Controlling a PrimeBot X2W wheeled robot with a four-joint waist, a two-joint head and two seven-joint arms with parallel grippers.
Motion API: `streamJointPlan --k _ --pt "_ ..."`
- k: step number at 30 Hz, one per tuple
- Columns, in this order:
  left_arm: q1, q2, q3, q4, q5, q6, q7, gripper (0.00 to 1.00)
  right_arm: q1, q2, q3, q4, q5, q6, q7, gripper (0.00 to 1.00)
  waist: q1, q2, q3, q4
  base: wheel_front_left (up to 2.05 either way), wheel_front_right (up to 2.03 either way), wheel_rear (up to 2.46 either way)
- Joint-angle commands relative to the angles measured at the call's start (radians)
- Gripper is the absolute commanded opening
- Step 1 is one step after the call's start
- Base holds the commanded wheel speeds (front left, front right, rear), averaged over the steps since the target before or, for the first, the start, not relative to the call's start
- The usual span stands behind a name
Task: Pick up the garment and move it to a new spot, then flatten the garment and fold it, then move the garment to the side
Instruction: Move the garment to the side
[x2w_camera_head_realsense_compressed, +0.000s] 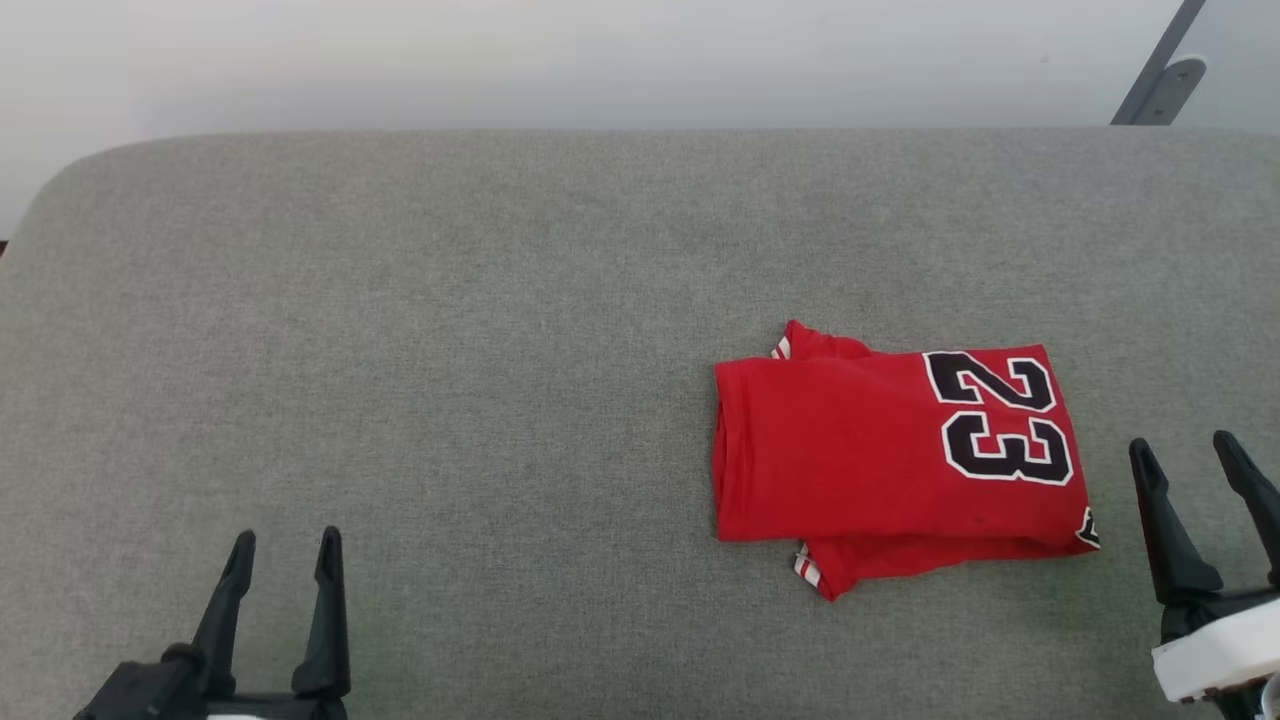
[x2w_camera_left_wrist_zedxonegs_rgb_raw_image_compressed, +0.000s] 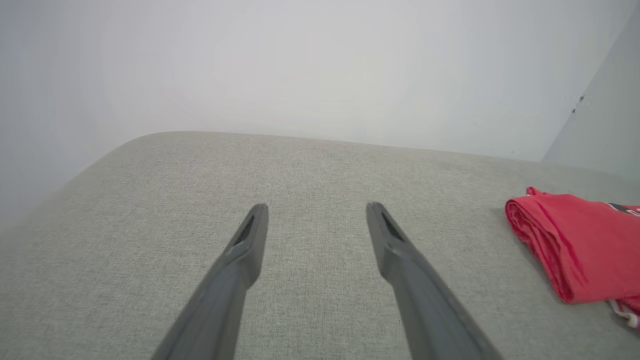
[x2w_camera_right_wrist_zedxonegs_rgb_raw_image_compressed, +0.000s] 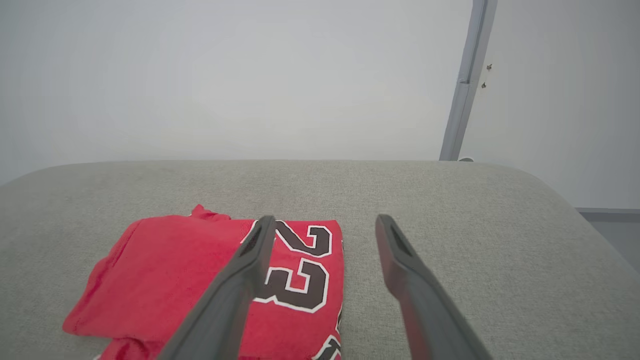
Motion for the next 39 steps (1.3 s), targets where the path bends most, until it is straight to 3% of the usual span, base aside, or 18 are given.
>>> streamJointPlan --k 1,7,11,17,24,31,32,33,34,35,39 --pt "-0.021 -0.001 -0.005 -0.002 0.003 -0.002 -0.005 1.00 -0.015 -0.010 0.003 -0.007 -0.006 0.000 0.017 1.00 0.0000 0.0000 0.009 0.002 0.00 0.00 0.00" --pt "-0.088 0.005 -0.026 -0.006 0.001 -0.002 -0.005 1.00 -0.088 -0.095 0.036 -0.002 -0.019 0.000 0.149 1.00 0.0000 0.0000 0.091 0.009 0.00 0.00 0.00" --pt "-0.172 0.017 -0.051 -0.001 -0.003 -0.002 -0.005 1.00 -0.192 -0.207 0.081 0.013 0.033 0.000 0.386 1.00 0.0000 0.0000 0.185 0.007 0.00 0.00 0.00" --pt "-0.264 0.016 -0.086 0.012 -0.011 -0.002 -0.005 1.00 -0.291 -0.295 0.118 -0.025 0.165 0.000 0.737 1.00 0.0000 0.0000 0.278 0.004 0.00 0.00 0.00" --pt "-0.346 0.009 -0.119 0.016 -0.018 -0.002 -0.005 1.00 -0.335 -0.336 0.160 -0.066 0.260 0.000 0.978 1.00 0.0000 0.0000 0.365 0.019 0.00 0.00 0.00" --pt "-0.395 0.007 -0.136 0.027 -0.024 -0.002 -0.005 1.00 -0.344 -0.309 0.206 -0.049 0.278 0.000 1.041 1.00 0.0000 0.0000 0.427 0.035 0.00 0.00 0.00" --pt "-0.402 0.006 -0.139 0.027 -0.024 -0.002 -0.005 1.00 -0.345 -0.307 0.219 -0.048 0.280 0.000 1.044 0.64 0.0000 0.0000 0.434 0.037 0.00 0.00 0.00" --pt "-0.409 0.007 -0.141 0.030 -0.025 -0.002 -0.005 1.00 -0.347 -0.303 0.231 -0.052 0.281 0.000 1.041 0.42 0.0000 0.0000 0.439 0.039 0.00 0.00 0.00" --pt "-0.413 0.008 -0.141 0.032 -0.024 -0.002 -0.005 1.00 -0.348 -0.297 0.237 -0.053 0.284 0.000 1.032 0.07 0.0000 0.0000 0.443 0.038 0.00 0.00 0.00" --pt "-0.418 0.010 -0.141 0.034 -0.025 -0.002 -0.005 1.00 -0.349 -0.290 0.240 -0.051 0.288 0.000 1.028 0.00 0.0000 0.0000 0.447 0.037 0.00 0.00 0.00" --pt "-0.437 0.023 -0.144 0.040 -0.019 -0.002 -0.005 1.00 -0.356 -0.291 0.218 -0.045 0.296 -0.001 1.003 0.00 0.0000 0.0000 0.451 0.022 0.00 0.00 0.00"
